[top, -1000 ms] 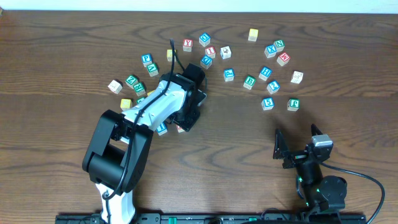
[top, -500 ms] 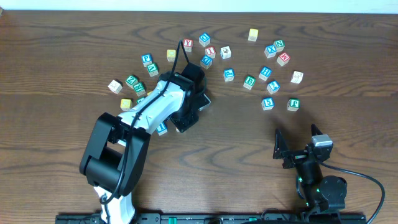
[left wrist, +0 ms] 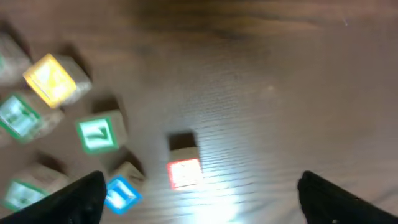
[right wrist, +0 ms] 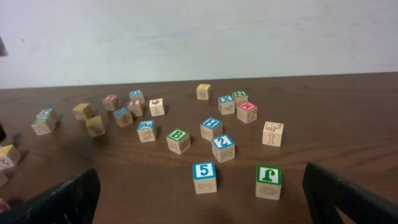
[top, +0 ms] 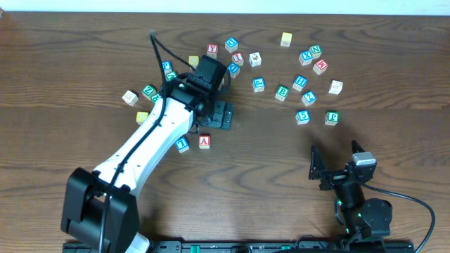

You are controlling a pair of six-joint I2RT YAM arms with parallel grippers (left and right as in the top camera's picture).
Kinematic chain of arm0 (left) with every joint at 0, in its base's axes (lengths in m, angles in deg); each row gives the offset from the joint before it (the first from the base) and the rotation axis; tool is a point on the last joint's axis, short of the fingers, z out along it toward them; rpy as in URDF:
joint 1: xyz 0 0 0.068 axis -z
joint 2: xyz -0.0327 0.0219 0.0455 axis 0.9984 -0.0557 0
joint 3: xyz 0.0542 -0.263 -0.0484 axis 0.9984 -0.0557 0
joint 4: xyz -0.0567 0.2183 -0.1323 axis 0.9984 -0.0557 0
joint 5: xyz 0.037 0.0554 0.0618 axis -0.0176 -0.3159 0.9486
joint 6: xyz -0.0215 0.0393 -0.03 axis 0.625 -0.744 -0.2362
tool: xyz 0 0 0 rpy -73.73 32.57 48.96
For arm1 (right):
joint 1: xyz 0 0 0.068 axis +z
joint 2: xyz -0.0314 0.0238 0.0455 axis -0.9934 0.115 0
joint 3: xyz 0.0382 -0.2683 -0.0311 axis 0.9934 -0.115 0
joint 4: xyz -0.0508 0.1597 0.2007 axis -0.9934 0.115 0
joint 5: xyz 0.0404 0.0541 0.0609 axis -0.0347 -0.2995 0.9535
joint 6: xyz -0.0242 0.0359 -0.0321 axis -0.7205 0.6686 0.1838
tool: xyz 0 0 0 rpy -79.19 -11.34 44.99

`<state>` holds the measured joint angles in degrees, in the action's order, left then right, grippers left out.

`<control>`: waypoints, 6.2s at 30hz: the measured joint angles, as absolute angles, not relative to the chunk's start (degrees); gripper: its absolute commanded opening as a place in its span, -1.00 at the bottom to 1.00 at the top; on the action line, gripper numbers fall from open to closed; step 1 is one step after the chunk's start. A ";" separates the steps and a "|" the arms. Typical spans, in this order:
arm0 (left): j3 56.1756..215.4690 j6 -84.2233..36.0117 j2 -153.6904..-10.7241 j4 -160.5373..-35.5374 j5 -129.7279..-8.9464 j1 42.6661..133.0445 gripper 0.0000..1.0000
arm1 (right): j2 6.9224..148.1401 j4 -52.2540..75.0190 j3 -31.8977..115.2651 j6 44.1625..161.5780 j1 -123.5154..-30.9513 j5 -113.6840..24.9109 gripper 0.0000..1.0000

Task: Spell out AI2

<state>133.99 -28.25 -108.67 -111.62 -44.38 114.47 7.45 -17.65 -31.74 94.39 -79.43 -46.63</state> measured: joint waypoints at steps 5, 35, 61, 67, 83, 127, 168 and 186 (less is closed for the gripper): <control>132.92 -21.32 -112.14 -111.99 -44.38 114.47 0.96 | 7.45 -17.65 -31.74 94.39 -79.43 -46.63 0.98; 132.35 -13.65 -122.52 -112.82 -41.82 114.47 0.07 | 7.45 -17.65 -31.74 94.39 -79.43 -46.63 0.98; 129.22 -13.41 -122.52 -110.05 -42.91 114.47 -0.41 | 7.45 -17.65 -31.74 94.39 -79.43 -46.63 0.98; 129.24 -13.54 -122.28 -110.07 -42.89 114.47 -0.70 | 7.45 -17.68 -31.74 94.39 -79.43 -46.63 0.98; 129.42 -15.09 -122.30 -109.85 -42.87 114.47 -0.70 | 7.45 -17.68 -31.74 94.39 -79.43 -46.63 0.99; 131.82 -24.66 -122.76 -94.20 -42.89 114.47 -0.70 | 7.45 -17.65 -31.74 94.39 -79.43 -46.63 0.99; 133.81 -25.73 -122.81 -98.38 -42.87 113.81 -0.01 | 7.45 -17.68 -31.74 94.39 -79.43 -46.63 0.98; 136.39 -25.71 -99.70 -111.77 -42.85 104.94 0.00 | 7.45 -17.68 -31.74 94.39 -79.43 -46.63 0.99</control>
<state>136.39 -25.71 -99.70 -111.77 -42.85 104.94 7.45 -17.68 -31.74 94.39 -79.43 -46.63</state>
